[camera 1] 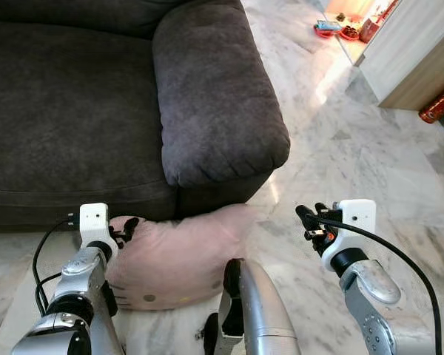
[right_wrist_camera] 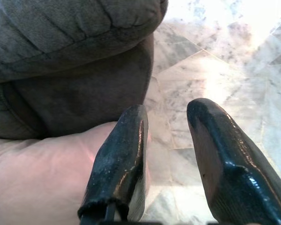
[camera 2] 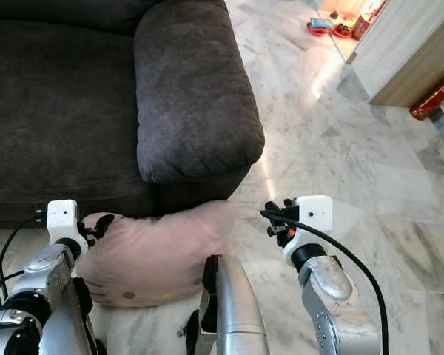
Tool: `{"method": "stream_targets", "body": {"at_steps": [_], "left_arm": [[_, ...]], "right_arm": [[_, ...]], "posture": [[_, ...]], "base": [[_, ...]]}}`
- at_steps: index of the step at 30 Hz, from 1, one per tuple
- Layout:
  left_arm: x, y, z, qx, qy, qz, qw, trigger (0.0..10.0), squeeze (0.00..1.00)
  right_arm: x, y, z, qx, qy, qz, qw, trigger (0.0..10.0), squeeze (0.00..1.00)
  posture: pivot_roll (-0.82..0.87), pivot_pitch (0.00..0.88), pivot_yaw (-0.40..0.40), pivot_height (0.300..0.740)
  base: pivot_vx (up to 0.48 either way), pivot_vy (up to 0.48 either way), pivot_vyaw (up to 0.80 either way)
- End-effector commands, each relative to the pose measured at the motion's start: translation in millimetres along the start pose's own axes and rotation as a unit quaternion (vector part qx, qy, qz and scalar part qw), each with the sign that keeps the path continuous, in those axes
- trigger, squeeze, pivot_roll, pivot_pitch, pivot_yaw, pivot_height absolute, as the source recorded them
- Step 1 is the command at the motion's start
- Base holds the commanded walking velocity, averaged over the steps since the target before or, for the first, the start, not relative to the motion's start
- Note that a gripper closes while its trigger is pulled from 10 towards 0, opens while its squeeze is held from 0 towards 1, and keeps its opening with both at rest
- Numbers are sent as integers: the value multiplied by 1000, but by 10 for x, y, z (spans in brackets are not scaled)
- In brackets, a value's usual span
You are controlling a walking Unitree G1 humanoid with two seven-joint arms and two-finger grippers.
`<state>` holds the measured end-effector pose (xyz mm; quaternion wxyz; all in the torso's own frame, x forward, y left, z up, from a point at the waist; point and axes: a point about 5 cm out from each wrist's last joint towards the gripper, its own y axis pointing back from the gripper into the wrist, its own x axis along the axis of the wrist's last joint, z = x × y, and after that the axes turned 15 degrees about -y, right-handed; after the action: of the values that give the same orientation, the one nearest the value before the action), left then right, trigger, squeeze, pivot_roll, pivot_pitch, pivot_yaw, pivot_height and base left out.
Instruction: Move the pillow to the sofa from floor
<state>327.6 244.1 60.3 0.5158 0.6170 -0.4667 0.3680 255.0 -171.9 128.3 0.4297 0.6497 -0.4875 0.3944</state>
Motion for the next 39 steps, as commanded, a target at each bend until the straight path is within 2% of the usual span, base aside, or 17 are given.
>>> {"method": "stream_targets", "body": {"at_steps": [1, 6, 11, 12, 13, 22, 26, 31, 39], "left_arm": [[-101, 19, 63, -17, 16, -16, 1000, 10000, 1000], [-181, 40, 78, -32, 42, -29, 998, 10000, 1000], [-268, 62, 84, -27, 28, -55, 998, 10000, 1000], [-280, 65, 84, -24, 28, -58, 998, 10000, 941], [-288, 66, 83, -21, 28, -61, 998, 10000, 0], [-343, 69, 90, 12, 39, -86, 995, 10000, 0], [-424, 95, 23, 55, 22, -129, 990, 10000, 0], [-463, 110, 2, 71, 31, -148, 986, 10000, 0], [-566, 160, -30, 102, 2, -194, 976, 10000, 0]], "right_arm": [[32, 71, 77, -14, 3, 0, 1000, 10000, 0], [66, 110, 60, -14, 5, -2, 1000, 10000, 0], [84, 154, 83, -15, 8, -6, 1000, 10000, 0], [86, 162, 88, -15, 9, -7, 1000, 10000, 0], [84, 166, 91, -17, 9, -8, 1000, 10000, 0], [72, 222, 128, -22, 10, -18, 1000, 10000, 0], [68, 250, 115, -22, 10, -23, 999, 10000, 0], [57, 270, 116, -22, 10, -27, 999, 10000, 0], [54, 290, 121, -25, 9, -29, 999, 10000, 0]], "posture": [[-101, 257, -286, 519], [-119, 258, -295, 519], [-129, 265, -302, 519], [-131, 265, -302, 519], [-131, 265, -302, 519], [-146, 280, -313, 519], [-148, 286, -318, 519], [-151, 292, -319, 519], [-156, 291, -318, 519]], "base": [[0, 0, 0], [0, 0, 0], [0, 0, 0], [0, 0, 0], [0, 0, 0], [0, 0, 0], [0, 0, 0], [0, 0, 0], [0, 0, 0]]}}
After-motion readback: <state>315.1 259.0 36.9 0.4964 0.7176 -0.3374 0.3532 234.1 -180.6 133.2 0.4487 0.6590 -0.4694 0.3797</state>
